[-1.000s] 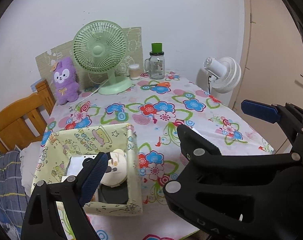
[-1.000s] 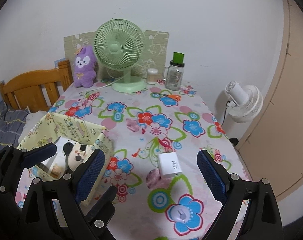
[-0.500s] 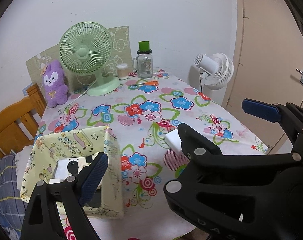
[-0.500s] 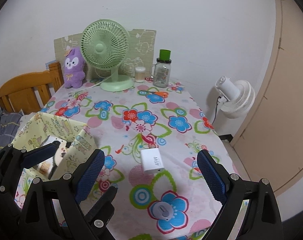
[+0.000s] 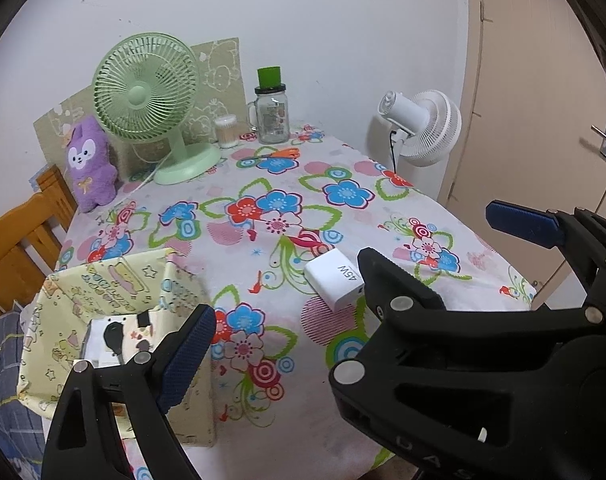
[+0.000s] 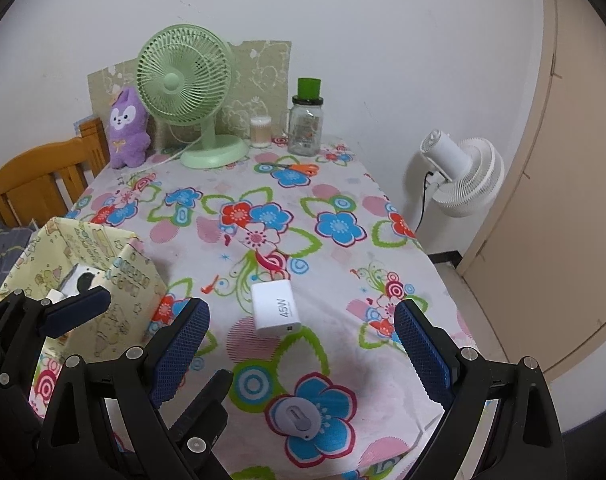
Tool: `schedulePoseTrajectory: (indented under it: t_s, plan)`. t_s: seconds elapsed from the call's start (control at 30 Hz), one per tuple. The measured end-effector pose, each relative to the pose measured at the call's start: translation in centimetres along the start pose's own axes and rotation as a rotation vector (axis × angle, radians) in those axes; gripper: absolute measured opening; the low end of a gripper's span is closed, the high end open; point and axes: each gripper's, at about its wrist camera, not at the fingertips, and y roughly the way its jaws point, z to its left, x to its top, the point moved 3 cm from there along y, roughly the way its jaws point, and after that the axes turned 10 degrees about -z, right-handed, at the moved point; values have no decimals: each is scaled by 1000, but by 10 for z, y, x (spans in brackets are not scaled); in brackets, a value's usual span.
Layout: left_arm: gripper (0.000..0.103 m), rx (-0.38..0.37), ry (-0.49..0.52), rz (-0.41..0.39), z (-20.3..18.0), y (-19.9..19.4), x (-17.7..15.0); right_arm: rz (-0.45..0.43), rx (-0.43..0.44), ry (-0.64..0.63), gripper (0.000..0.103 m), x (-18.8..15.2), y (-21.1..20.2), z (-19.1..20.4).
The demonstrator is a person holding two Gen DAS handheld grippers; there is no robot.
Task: Organize rigid objects
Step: 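Move both tools out of the box toward the white charger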
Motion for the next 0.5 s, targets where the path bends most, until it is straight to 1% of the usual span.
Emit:
schedulePoseTrajectory:
  t_s: [0.5]
  plan:
    - [94, -20, -16, 57, -15, 40, -13, 59, -13, 4, 95, -18, 34, -22]
